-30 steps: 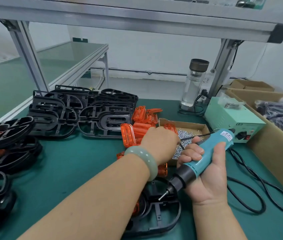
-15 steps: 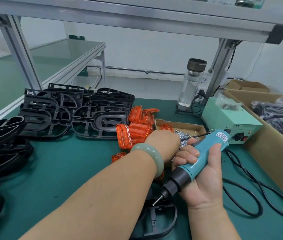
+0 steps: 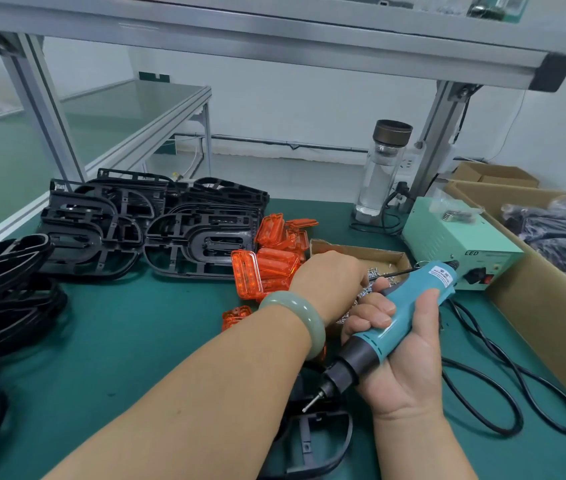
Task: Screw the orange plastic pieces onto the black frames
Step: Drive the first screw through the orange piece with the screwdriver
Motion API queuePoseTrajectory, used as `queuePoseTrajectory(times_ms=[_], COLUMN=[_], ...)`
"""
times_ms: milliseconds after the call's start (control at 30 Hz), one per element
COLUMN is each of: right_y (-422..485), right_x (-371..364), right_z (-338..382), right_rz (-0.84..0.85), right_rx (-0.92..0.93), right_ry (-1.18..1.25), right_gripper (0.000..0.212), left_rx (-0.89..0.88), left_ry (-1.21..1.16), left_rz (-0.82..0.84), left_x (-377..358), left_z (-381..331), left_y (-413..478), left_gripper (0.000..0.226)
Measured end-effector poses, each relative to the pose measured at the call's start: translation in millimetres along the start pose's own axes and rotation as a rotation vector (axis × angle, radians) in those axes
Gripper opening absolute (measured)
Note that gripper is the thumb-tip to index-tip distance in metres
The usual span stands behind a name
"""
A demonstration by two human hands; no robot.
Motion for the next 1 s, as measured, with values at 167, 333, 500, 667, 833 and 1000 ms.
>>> queuePoseTrajectory(times_ms=[167,333,500,667,833,1000], right_y=[0.0,0.3,0.7,1.1,0.7,0.7], right_x=[0.5,2.4,4.5,5.5,4.1,4.3], right_z=[0.3,-0.9,0.9,2.4,1.7,7.4], right_rz=[-0.009,-0.024,-0.038,-0.047,-0.044,-0.068], right_rx=[0.005,0.003,0.014,0.033,0.041,0.119], right_ry=[-0.01,-0.015,-0.018,-0.025,-0.033,-0.088], right_gripper=[0.046,0.045,0.044,0.045,0.044,0.038], left_rx=[0.061,0.112,0.22,0.37,0.448,0.532], left_ry=[-0.102,-0.26,-0.63,-1.106,-1.358,-1.53], left_rz=[-0.007,-0.022,-0.097,-0.159,-0.129,-0.188], left_x=[0.3,-0.4,4.0,6.0,10.3,26.6], left_z=[4.5,10.5,24.3,44.8,55.7,90.6], left_y=[1.0,1.9,-1.5,-15.0,-47.8,-98.1], left_gripper=[0.021,0.02,0.028,0.018,0.027,0.011])
Point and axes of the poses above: each hand's wrist, its own y-axis towards the middle knuckle, its own x-axis out of the back of the hand, z = x × y, the point moved 9 cm from there along y, towards the middle knuckle, and after that the axes turned 3 degrees about x, right-handed, at the moved point
